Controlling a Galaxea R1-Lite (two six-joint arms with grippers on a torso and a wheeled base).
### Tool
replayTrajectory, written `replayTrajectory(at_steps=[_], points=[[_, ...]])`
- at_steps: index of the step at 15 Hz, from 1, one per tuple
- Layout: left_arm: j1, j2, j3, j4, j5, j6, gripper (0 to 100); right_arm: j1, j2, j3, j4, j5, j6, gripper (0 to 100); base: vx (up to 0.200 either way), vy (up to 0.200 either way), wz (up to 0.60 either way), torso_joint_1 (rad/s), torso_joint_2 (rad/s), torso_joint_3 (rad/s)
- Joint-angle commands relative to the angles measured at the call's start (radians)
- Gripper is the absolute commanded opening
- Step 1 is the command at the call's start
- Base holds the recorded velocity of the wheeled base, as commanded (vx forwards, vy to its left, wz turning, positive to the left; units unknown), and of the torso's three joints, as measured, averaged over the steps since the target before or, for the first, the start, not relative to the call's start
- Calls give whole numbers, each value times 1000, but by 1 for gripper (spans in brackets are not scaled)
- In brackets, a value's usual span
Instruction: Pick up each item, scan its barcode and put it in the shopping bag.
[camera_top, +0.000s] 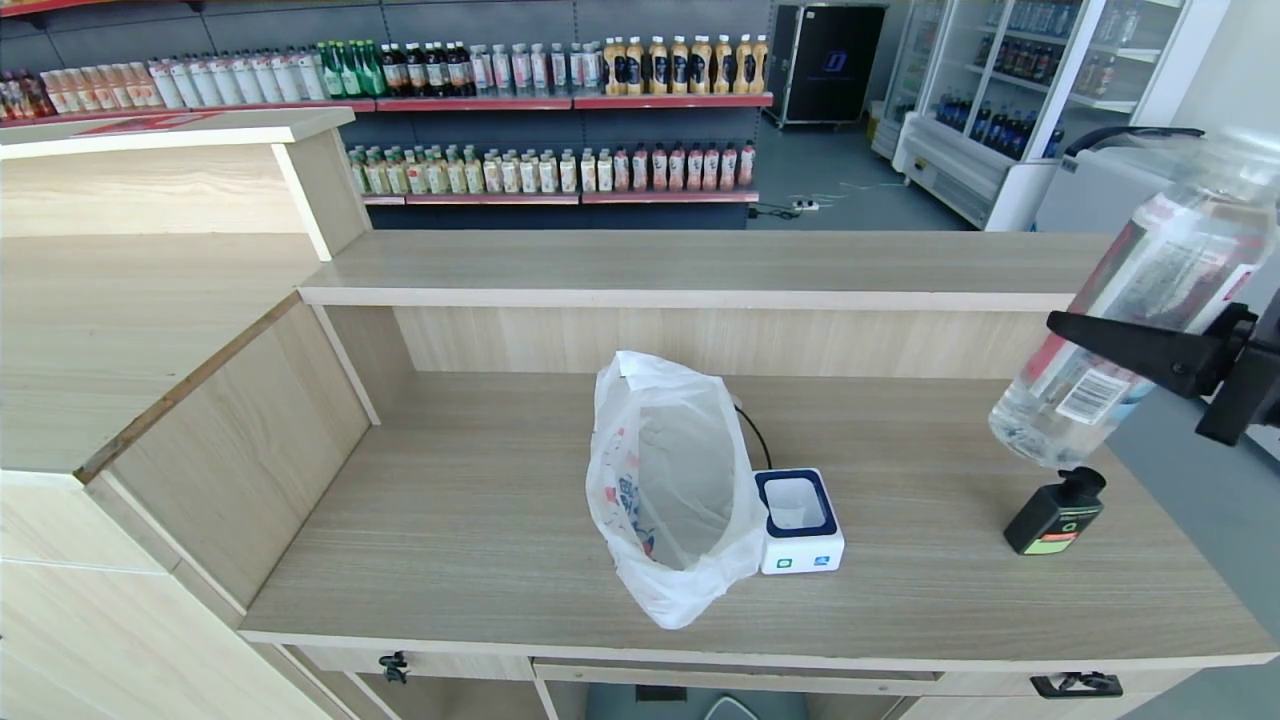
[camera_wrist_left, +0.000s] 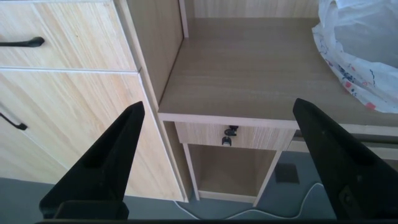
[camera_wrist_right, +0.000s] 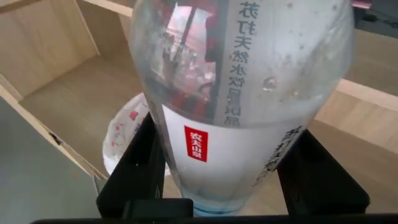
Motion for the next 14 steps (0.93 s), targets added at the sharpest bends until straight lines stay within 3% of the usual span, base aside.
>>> replayTrajectory(at_steps=[1,3,9,11,14], points=[[0,0,0,0,0,0,100,-169,127,64,-52,-15,-202,0,0,0,0,0,0,0],[0,0,0,0,0,0,100,-263,158,80,-42,-15,-335,0,0,0,0,0,0,0],[0,0,0,0,0,0,100,-390,186,83,-39,-18,-438,0,0,0,0,0,0,0],[0,0,0,0,0,0,100,-398,198,86,-47,-21,-519,0,0,0,300,-9,18,13],[0,0,0,0,0,0,100,-381,230,84,-105,-21,-535,0,0,0,600,-129,307,180]])
